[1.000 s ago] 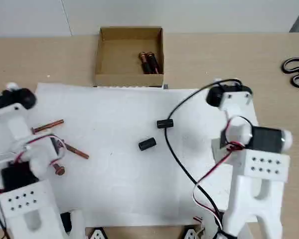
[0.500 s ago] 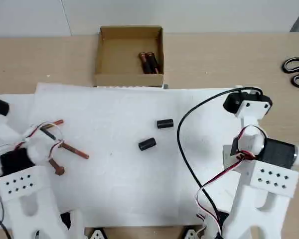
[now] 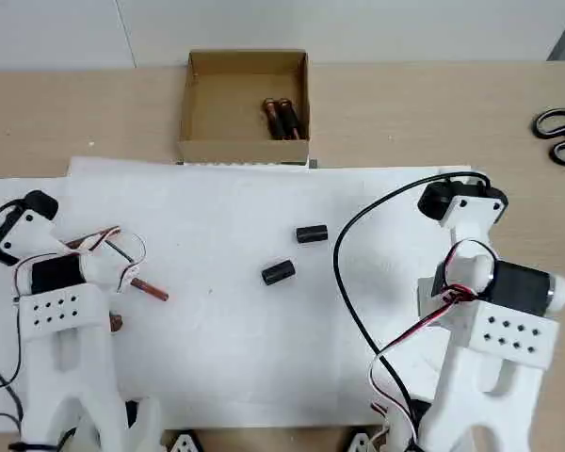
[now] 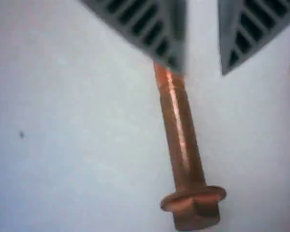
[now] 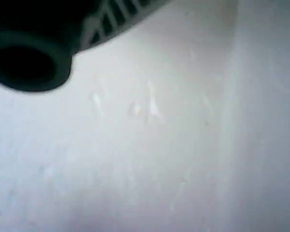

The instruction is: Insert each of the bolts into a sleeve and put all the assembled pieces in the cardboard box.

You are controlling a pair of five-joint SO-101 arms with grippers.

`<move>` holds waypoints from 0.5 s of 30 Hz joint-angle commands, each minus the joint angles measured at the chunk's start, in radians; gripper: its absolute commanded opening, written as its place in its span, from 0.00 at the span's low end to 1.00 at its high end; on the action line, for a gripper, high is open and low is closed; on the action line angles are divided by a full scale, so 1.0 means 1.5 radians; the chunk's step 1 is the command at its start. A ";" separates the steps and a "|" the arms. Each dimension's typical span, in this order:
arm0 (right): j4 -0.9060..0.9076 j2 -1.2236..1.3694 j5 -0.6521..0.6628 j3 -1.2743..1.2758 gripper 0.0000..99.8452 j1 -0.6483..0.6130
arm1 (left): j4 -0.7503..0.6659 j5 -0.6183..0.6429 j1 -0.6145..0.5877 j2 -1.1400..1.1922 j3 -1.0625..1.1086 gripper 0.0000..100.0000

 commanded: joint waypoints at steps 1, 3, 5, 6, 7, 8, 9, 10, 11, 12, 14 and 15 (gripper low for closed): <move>-0.018 -0.014 0.007 -0.004 0.00 0.006 | -0.034 0.002 0.005 0.012 -0.004 0.13; -0.020 -0.014 0.007 -0.004 0.00 0.006 | -0.054 0.002 0.007 0.024 -0.004 0.14; -0.029 -0.014 0.007 -0.004 0.00 0.006 | -0.077 0.002 0.008 0.039 -0.004 0.14; -0.030 -0.014 0.007 -0.004 0.00 0.006 | -0.087 0.002 0.008 0.047 -0.004 0.14; -0.032 -0.014 0.007 -0.004 0.00 0.006 | -0.094 0.002 0.008 0.058 -0.004 0.14; -0.032 -0.014 0.007 -0.004 0.00 0.006 | -0.099 0.002 0.008 0.069 -0.005 0.14; -0.032 -0.014 0.007 -0.004 0.00 0.006 | -0.102 0.002 0.008 0.081 -0.005 0.14; -0.032 -0.014 0.007 -0.004 0.00 0.006 | -0.103 0.002 0.007 0.092 -0.005 0.14; -0.032 -0.014 0.007 -0.004 0.00 0.006 | -0.104 0.002 0.007 0.103 -0.005 0.14; -0.032 -0.014 0.007 -0.004 0.00 0.006 | -0.108 0.002 0.005 0.115 -0.005 0.14; -0.032 -0.014 0.007 -0.004 0.00 0.006 | -0.114 0.002 0.003 0.129 -0.005 0.14; -0.032 -0.014 0.007 -0.004 0.00 0.006 | -0.119 0.002 0.003 0.134 -0.005 0.14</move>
